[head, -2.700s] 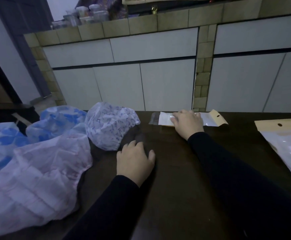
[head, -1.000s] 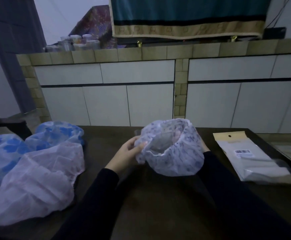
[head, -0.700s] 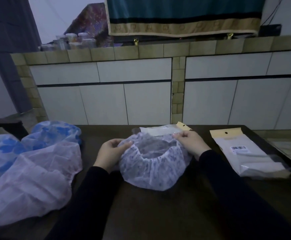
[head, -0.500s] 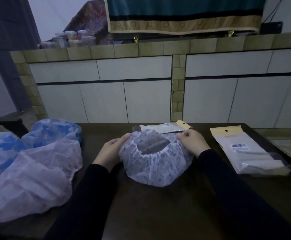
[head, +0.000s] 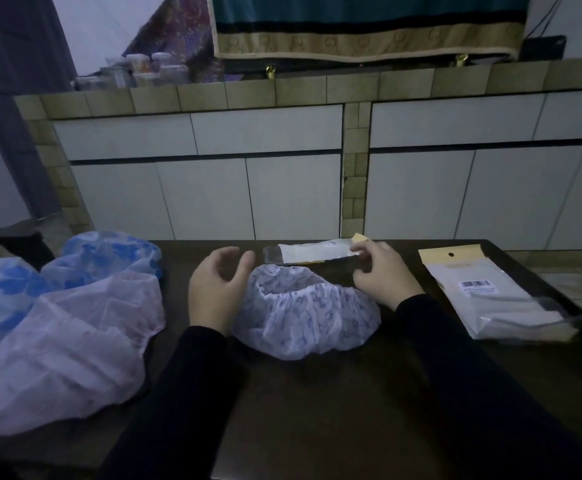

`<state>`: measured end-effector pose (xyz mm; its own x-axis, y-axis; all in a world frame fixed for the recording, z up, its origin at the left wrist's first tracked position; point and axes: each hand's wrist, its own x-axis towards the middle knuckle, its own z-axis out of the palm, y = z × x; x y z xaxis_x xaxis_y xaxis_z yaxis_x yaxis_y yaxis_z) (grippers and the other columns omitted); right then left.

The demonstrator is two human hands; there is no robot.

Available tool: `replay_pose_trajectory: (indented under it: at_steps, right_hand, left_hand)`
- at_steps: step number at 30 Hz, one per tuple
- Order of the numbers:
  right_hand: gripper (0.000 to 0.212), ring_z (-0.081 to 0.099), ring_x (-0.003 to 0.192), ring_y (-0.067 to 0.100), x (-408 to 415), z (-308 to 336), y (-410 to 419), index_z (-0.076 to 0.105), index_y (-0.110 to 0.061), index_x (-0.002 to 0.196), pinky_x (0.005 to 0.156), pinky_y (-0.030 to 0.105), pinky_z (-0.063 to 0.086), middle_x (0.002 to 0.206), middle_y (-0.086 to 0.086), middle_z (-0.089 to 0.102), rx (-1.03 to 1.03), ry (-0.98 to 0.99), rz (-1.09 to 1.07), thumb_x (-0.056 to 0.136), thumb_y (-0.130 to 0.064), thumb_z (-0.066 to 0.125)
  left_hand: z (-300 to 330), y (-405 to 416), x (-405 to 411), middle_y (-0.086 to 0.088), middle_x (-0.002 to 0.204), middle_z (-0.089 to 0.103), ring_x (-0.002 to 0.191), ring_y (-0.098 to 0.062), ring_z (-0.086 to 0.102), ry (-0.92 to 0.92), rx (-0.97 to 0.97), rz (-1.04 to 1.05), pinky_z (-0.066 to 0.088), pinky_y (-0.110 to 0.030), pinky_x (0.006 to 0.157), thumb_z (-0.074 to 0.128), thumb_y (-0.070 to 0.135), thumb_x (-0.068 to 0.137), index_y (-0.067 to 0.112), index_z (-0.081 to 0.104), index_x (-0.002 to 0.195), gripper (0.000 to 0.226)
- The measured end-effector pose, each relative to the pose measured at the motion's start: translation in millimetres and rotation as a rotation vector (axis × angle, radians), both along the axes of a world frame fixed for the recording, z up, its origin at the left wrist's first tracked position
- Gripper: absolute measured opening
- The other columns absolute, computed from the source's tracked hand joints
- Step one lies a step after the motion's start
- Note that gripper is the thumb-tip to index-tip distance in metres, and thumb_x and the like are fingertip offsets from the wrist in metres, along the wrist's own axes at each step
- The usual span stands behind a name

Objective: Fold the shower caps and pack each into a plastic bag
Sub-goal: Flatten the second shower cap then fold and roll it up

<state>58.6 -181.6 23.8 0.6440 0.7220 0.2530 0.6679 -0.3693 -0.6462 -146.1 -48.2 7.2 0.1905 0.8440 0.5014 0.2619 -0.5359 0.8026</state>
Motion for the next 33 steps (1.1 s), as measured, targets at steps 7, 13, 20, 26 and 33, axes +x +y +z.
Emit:
replay_pose_trajectory:
  at_steps: [7,13,20,26,33]
  right_hand:
    - [0.038,0.047,0.124,0.011,-26,-18,9,0.049,-0.033,0.135,0.111,0.044,0.032,0.137,-0.006,0.053,-0.217,0.068,0.352,0.1,-0.044,0.038]
    - [0.038,0.055,0.109,0.019,-27,-9,7,0.063,-0.025,0.115,0.11,0.053,0.023,0.111,-0.001,0.064,-0.608,-0.237,0.144,0.097,-0.05,0.042]
    - [0.038,0.056,0.1,0.018,-28,-1,-10,0.061,-0.018,0.113,0.095,0.042,0.043,0.11,0.004,0.059,-0.452,-0.411,0.05,0.1,-0.042,0.035]
    - [0.041,0.04,0.133,0.011,-28,-10,-12,0.041,-0.028,0.142,0.112,0.038,0.033,0.147,-0.007,0.041,-0.208,-0.206,0.335,0.101,-0.028,0.041]
    - [0.06,0.026,0.143,0.017,-28,-33,-3,0.02,-0.022,0.152,0.115,0.056,0.012,0.158,-0.001,0.023,-0.673,-0.365,0.217,0.1,-0.049,0.03]
  left_hand:
    - [-10,-37,10,0.01,0.15,0.039,0.135,-0.014,0.039,0.618,-0.034,-0.348,0.021,-0.052,0.115,0.038,0.088,0.071,0.043,0.025,0.147,0.089]
    - [-10,-10,3,0.017,0.156,0.023,0.145,-0.013,0.016,0.956,0.055,-0.428,0.003,-0.06,0.112,0.063,0.066,0.076,0.05,0.019,0.145,0.084]
    - [5,-2,3,0.021,0.143,0.044,0.135,-0.01,0.036,0.857,0.082,-0.36,0.007,-0.05,0.112,0.049,0.08,0.073,0.038,0.061,0.122,0.065]
    - [2,-14,27,0.012,0.139,0.05,0.13,-0.019,0.041,0.656,0.053,-0.449,0.034,-0.04,0.107,0.045,0.067,0.088,0.041,0.038,0.143,0.061]
    - [-4,-6,25,0.015,0.156,0.026,0.139,-0.014,0.033,1.114,-0.025,-0.483,0.015,-0.052,0.116,0.027,0.074,0.087,0.035,0.037,0.144,0.07]
